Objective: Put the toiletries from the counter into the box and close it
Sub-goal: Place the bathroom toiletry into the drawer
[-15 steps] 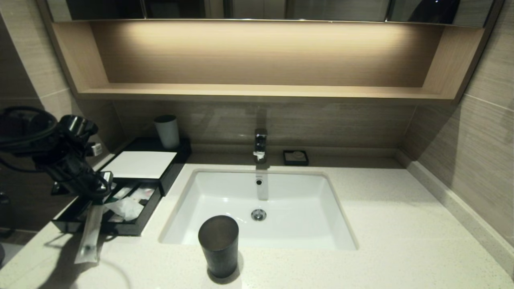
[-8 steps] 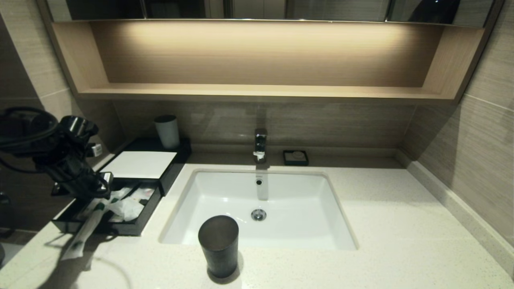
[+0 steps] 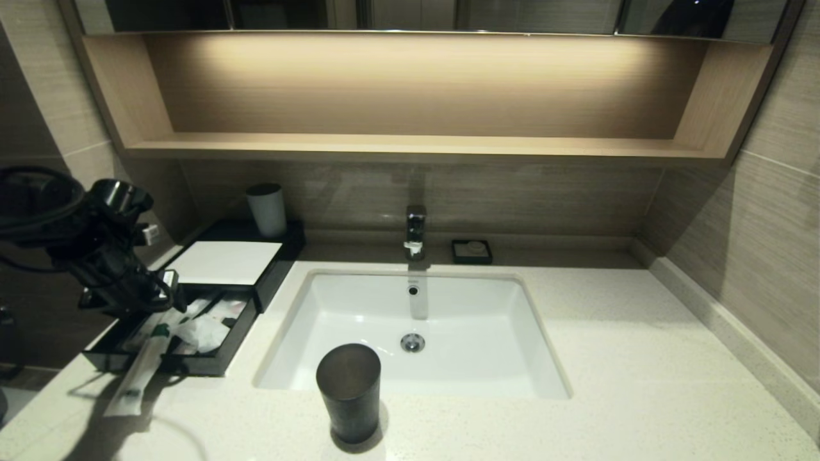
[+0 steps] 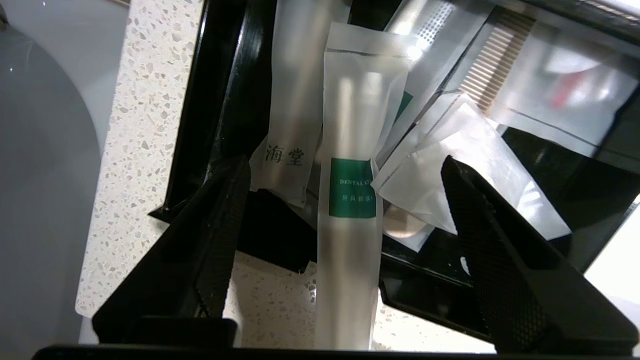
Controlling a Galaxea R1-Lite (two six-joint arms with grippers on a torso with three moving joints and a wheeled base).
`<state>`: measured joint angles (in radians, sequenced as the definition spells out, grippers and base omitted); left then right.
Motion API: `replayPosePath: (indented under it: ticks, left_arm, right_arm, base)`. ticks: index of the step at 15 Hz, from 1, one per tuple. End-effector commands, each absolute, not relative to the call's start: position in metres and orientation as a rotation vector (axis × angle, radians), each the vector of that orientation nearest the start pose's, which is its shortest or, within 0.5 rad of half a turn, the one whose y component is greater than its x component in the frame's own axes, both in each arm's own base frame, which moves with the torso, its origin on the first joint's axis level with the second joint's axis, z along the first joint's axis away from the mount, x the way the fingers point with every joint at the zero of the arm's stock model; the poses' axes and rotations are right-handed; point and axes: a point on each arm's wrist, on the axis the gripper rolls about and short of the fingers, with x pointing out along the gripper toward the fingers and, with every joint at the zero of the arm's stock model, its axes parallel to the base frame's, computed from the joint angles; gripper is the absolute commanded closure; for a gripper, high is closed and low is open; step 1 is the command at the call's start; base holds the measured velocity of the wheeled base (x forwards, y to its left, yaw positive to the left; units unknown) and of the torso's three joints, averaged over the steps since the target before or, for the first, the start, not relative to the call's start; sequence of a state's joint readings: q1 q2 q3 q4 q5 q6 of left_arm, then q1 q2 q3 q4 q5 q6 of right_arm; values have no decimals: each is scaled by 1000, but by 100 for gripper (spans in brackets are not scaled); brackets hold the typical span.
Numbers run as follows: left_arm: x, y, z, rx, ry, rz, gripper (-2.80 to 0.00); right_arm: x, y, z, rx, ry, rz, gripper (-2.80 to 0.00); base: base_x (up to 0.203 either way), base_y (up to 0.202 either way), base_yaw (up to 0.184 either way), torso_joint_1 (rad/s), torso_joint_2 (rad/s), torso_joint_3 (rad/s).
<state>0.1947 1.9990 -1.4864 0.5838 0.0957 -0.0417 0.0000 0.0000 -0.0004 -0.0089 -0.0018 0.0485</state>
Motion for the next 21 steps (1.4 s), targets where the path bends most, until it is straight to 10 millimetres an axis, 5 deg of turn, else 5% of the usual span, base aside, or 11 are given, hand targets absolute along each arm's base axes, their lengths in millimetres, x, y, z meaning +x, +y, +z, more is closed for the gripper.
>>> replayPosePath:
  ticks: [1,5,6,21]
  left_arm:
    - [341,69,186,-94,1028,288,-280]
    - [304,62,217,-151,1022,310,-280]
    - [293,59,218,-162,1056,312,0]
    - [191,26,177,-242,1300,297,0]
  right_arm:
    - [-23,0,76,49,-8,-1,0]
    - [-23,0,76,49,-8,-1,0]
    - [-23,0,76,49,-8,-1,0]
    - [-23,0,76,49,-8,-1,0]
  base:
    - [0,0,0,0,0,0]
    - [0,0,0,0,0,0]
    - [0,0,0,0,0,0]
    - [0,0,0,0,0,0]
